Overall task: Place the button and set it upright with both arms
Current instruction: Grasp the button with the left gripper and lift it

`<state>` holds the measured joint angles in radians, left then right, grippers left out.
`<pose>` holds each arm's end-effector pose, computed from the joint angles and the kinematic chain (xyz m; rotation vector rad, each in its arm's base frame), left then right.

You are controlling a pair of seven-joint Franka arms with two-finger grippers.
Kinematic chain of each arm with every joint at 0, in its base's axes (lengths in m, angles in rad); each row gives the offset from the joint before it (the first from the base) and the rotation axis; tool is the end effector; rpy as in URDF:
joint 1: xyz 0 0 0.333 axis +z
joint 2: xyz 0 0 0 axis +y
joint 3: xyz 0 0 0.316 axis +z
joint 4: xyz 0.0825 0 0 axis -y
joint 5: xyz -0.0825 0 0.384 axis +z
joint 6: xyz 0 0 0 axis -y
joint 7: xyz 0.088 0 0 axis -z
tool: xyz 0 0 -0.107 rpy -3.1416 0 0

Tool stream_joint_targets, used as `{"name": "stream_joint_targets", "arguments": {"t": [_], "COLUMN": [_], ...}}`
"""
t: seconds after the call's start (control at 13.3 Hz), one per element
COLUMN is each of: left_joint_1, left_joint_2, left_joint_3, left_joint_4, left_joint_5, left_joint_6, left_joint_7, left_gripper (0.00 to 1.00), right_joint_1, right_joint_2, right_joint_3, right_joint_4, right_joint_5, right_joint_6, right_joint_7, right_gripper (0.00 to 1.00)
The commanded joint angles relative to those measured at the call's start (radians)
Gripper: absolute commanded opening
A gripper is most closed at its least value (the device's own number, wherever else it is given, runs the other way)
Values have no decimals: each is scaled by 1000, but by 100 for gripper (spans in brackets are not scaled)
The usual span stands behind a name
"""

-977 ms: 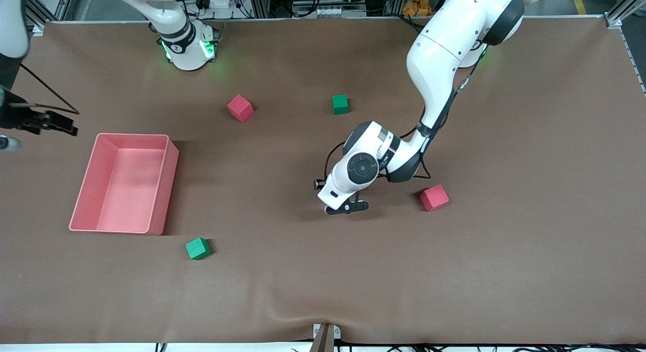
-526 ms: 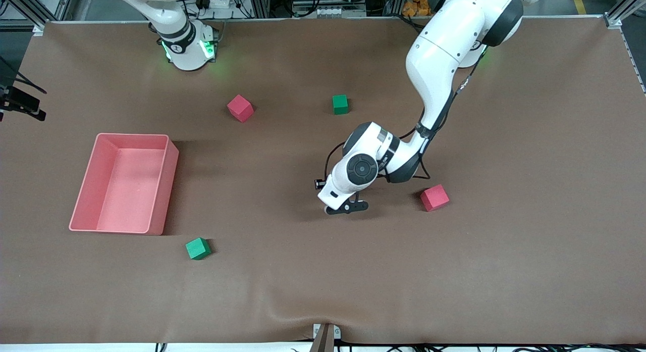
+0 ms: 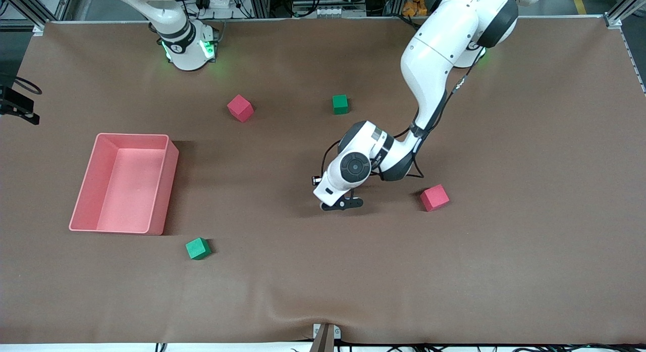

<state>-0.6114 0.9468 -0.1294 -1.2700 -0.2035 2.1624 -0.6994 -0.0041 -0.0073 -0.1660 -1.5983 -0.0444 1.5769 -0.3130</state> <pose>0.5598 -0.4909 0.1791 2.9463 0.1888 -0.3214 0.5435 -0.0985 0.6161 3.0948 0.2224 -0.0374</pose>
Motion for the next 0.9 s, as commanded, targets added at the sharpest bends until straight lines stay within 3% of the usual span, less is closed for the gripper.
{"name": "stream_joint_targets", "arguments": {"t": [0.0, 0.53, 0.68, 0.83], "left_joint_1": [4, -7, -28, -95], "left_joint_2": [-3, -132, -160, -171], "left_joint_3": [7, 22, 22, 22], "left_joint_4": [15, -18, -23, -23], "left_joint_5": [-19, 1, 65, 245], "left_joint_6": [-1, -1, -1, -1], "left_joint_7": [-11, -50, -183, -412], "left_gripper": [0, 0, 0, 0], "right_joint_1": [22, 24, 24, 24], "right_joint_2": [18, 6, 9, 9], "right_joint_3": [-3, -7, -7, -6], "right_joint_4": [35, 4, 4, 6], "right_joint_5": [24, 26, 26, 26], "right_joint_6": [-37, -21, -23, -25], "right_joint_7": [121, 103, 103, 103], "right_gripper": [100, 100, 100, 100]}}
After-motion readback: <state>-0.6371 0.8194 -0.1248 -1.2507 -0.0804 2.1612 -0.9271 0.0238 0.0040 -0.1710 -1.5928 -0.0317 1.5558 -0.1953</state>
